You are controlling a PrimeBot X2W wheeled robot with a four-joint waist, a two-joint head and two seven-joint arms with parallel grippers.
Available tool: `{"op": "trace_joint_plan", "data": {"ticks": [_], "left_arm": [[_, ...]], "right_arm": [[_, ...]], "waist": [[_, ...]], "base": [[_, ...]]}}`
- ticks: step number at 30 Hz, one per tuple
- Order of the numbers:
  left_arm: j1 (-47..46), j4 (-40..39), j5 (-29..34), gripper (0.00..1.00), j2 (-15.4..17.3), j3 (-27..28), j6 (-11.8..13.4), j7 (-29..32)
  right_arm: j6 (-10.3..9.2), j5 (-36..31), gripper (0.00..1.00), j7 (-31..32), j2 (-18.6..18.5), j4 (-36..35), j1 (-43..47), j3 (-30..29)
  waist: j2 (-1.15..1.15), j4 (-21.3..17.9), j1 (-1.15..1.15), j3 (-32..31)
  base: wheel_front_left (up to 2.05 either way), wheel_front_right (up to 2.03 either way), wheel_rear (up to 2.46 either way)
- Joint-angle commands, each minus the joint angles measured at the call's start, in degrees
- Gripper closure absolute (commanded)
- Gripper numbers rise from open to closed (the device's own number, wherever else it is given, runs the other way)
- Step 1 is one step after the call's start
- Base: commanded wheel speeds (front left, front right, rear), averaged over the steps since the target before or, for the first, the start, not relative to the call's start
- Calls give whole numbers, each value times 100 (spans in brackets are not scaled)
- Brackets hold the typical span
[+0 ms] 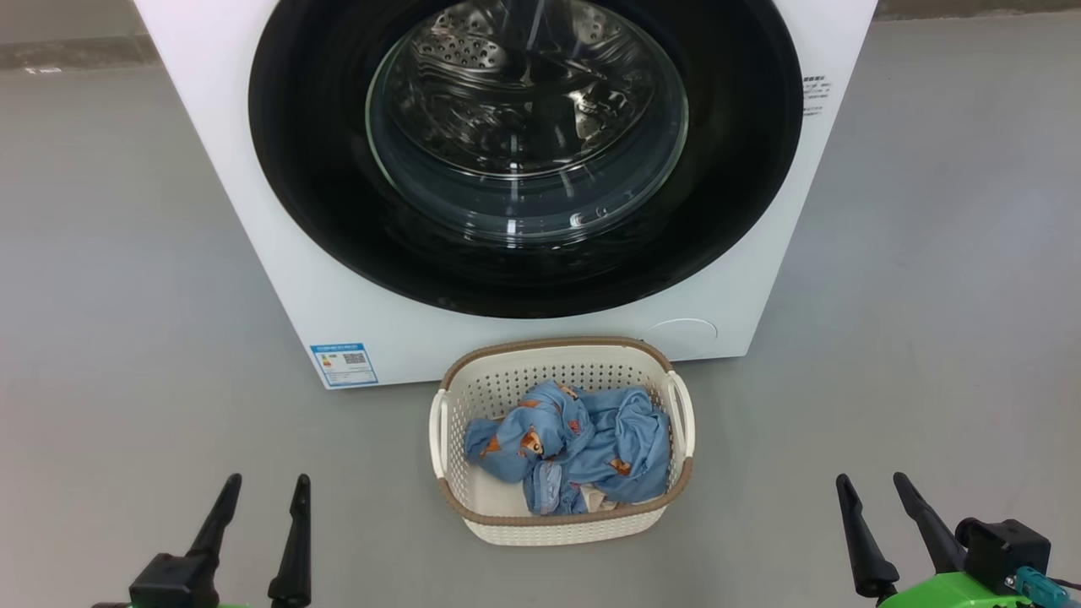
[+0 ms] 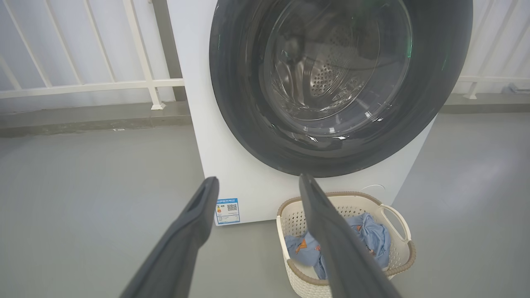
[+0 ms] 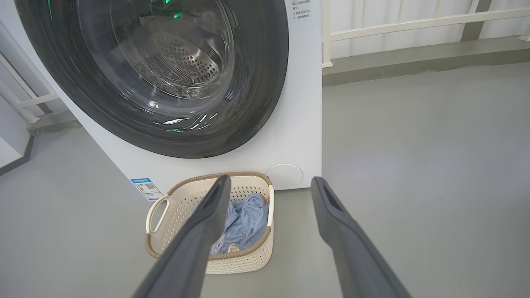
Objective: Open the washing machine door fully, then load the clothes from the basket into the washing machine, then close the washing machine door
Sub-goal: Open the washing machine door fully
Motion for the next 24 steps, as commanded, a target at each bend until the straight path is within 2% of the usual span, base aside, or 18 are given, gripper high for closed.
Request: {"op": "trace_joint_plan", "data": {"ticks": [1, 7, 21, 24], "left_arm": [[-210, -113, 46, 0, 58, 197, -14, -78], [-233, -106, 57, 0, 47, 209, -14, -78], [-293, -123, 48, 0, 36, 223, -14, -78], [-313, -138, -135, 0, 32, 192, -14, -78]], "right_arm": [[13, -67, 0, -75, -60, -137, -72, 163], [13, -61, 0, -75, -62, -137, -90, 172], [13, -48, 0, -75, -57, -166, -132, 174], [13, -42, 0, -75, -64, -171, -141, 168]], "waist": [[0, -5, 0, 8], [0, -17, 0, 40], [0, -48, 0, 147], [0, -58, 0, 160]], "base": [[56, 56, -113], [84, 84, -167], [122, 122, -244], [117, 115, -232]]}}
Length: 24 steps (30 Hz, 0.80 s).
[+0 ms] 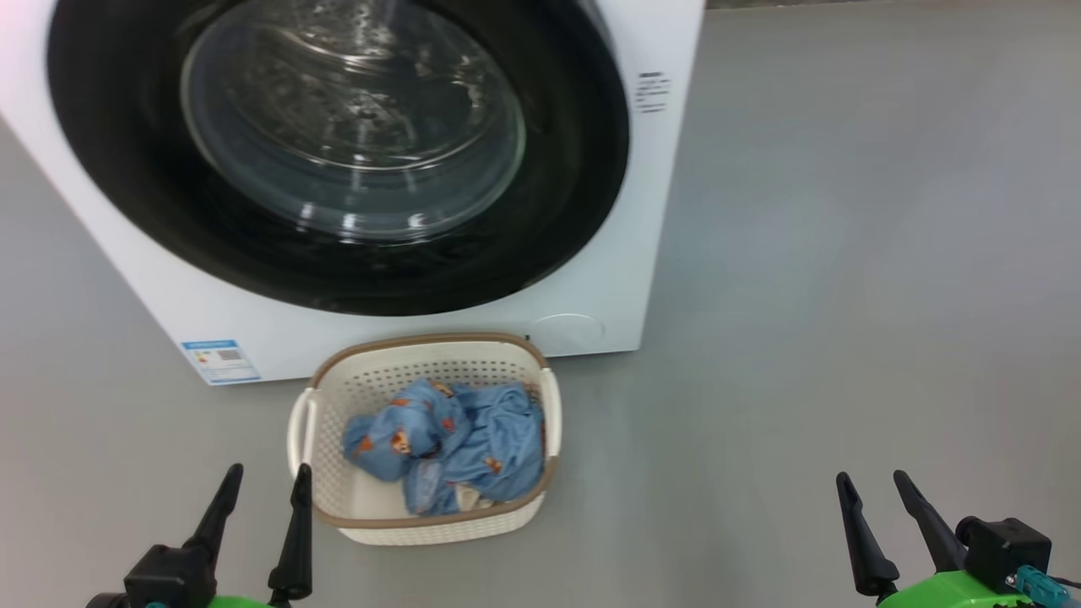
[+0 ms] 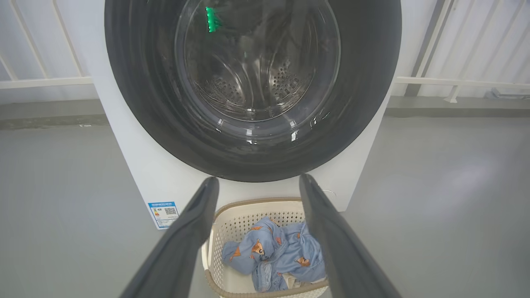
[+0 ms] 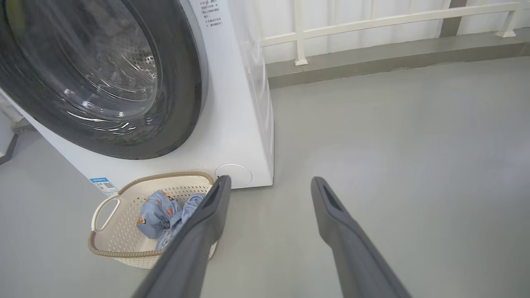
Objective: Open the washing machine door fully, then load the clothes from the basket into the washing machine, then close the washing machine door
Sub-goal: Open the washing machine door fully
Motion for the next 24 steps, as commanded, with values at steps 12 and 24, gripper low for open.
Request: {"op": "trace_joint_plan", "data": {"ticks": [12, 24], "left_arm": [[-226, -166, -85, 0, 81, 119, -14, -78], [-207, -143, -118, 0, 72, 75, -14, -78]], "right_arm": [[13, -62, 0, -76, -57, -163, -141, 138], [13, 29, 26, -76, -33, -177, -145, 108]], "waist": [[0, -27, 0, 2], [0, 8, 0, -32]], "base": [[58, 58, -115], [1, 1, -1]]}}
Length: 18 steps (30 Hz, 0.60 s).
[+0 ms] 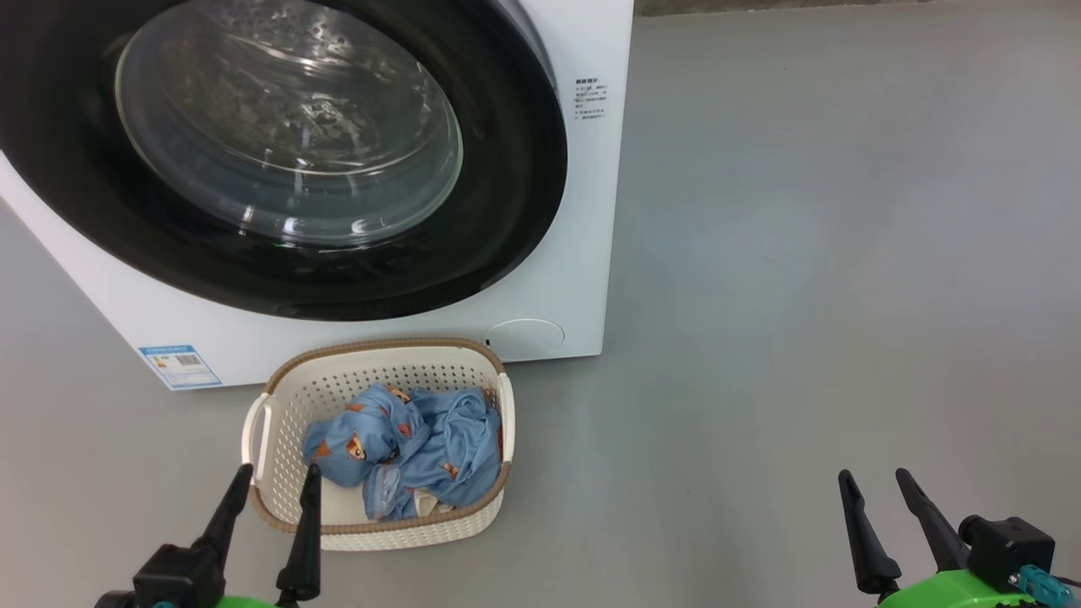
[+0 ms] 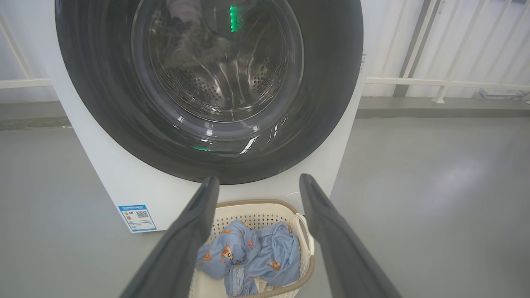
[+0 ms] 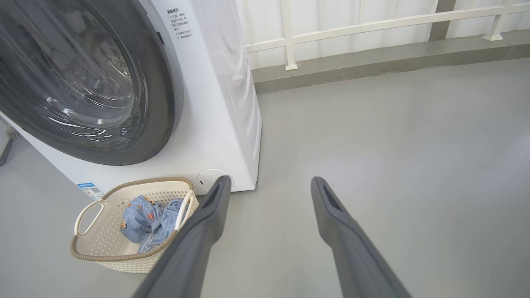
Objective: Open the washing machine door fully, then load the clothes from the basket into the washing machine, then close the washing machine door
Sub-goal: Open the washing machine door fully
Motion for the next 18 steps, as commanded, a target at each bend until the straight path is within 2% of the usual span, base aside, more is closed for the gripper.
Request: {"op": "trace_joint_plan", "data": {"ticks": [1, 2, 3, 4, 10, 18], "left_arm": [[-200, -135, -81, 0, 65, 170, -14, -78], [-197, -133, -87, 0, 61, 160, -14, -78], [-194, -132, -93, 0, 58, 151, -14, -78], [-192, -130, -99, 0, 55, 144, -14, -78], [-181, -121, -126, 0, 39, 137, -14, -78], [-178, -115, -161, 0, 26, 103, -14, -78]], "right_arm": [[13, 28, 51, -76, -40, -141, -147, 138], [13, 52, 62, -76, -41, -137, -151, 146], [13, 79, 86, -76, -42, -132, -157, 155], [13, 111, 100, -76, -44, -131, -168, 161], [13, 510, 100, -76, -46, -134, -288, 168], [13, 1741, 100, -76, -82, -269, -629, 275]], "waist": [[0, 13, 0, -5], [0, 21, 0, -6], [0, 30, 0, -8], [0, 38, 0, -7], [0, 83, 0, -20], [0, 134, 0, -19]], "base": [[0, 0, 0], [0, 0, 0], [0, 0, 0], [0, 0, 0], [0, 0, 0], [0, 0, 0]]}}
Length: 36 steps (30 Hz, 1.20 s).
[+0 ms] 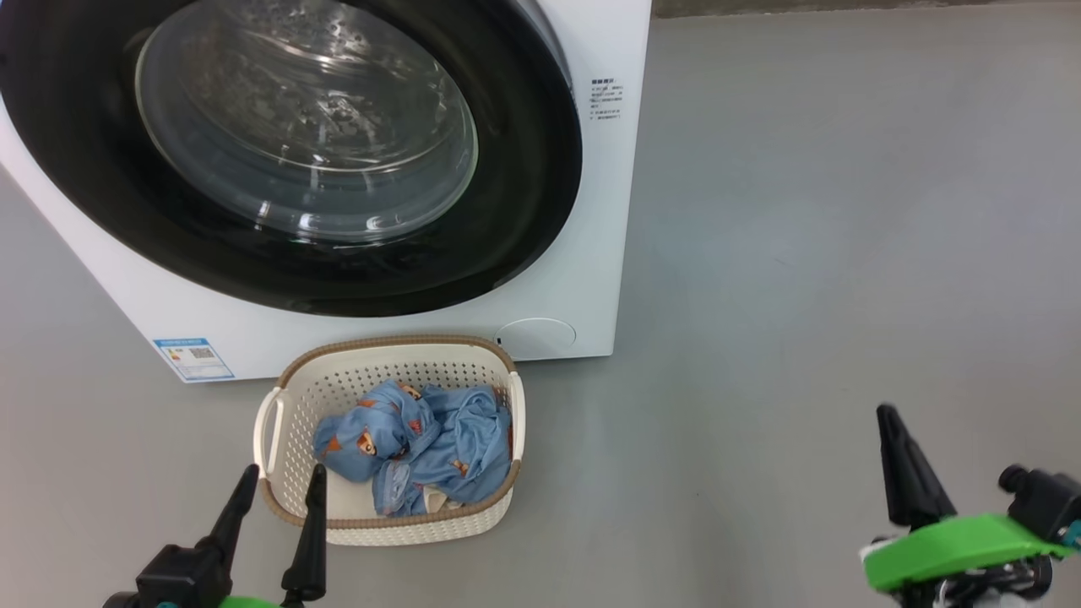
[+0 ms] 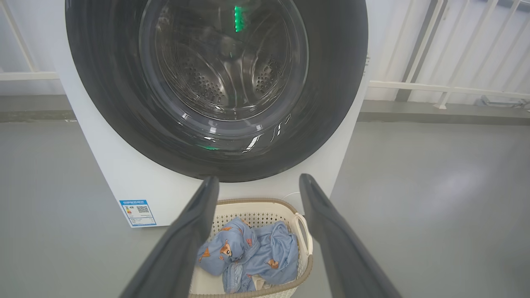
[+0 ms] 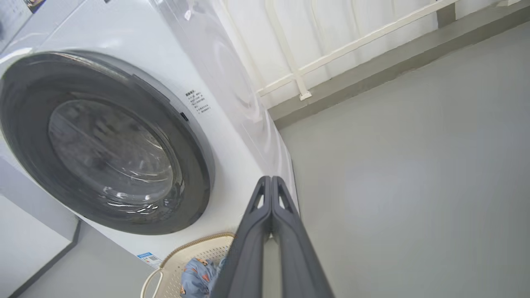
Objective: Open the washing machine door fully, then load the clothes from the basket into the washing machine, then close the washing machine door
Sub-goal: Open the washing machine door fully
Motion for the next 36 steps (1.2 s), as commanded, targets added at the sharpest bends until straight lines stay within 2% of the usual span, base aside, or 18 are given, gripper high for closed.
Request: {"op": "trace_joint_plan", "data": {"ticks": [1, 13, 20, 27, 32, 36], "left_arm": [[-182, -118, -34, 0, 41, 155, -14, -78], [-408, -129, -144, 0, 34, 10, -14, -78], [-628, -155, -212, 0, 33, -139, -14, -78], [-834, -177, -312, 0, 33, -302, -14, -78], [-954, -188, -403, 0, 33, -424, -6, -78], [-1080, -228, -483, 0, 33, -543, 28, -78]], "right_arm": [[13, 280, 100, -74, -80, -176, -269, 137], [13, 2236, 100, -74, -529, -152, -1352, 391], [13, 3452, 100, -53, -941, 61, -2083, 791], [13, 4673, 100, 513, -1372, 196, -2788, 1098], [13, 5525, 100, 1189, -1464, 188, -3240, 1024], [13, 5843, 100, 1766, -1548, 236, -3618, 967]], "waist": [[0, 18, 0, 8], [0, 237, 0, 340], [0, 423, 0, 640], [0, 666, 0, 942], [0, 812, 0, 1178], [0, 919, 0, 1401]], "base": [[0, 0, 0], [0, 0, 0], [0, 0, 0], [0, 0, 0], [0, 0, 0], [0, 0, 0]]}}
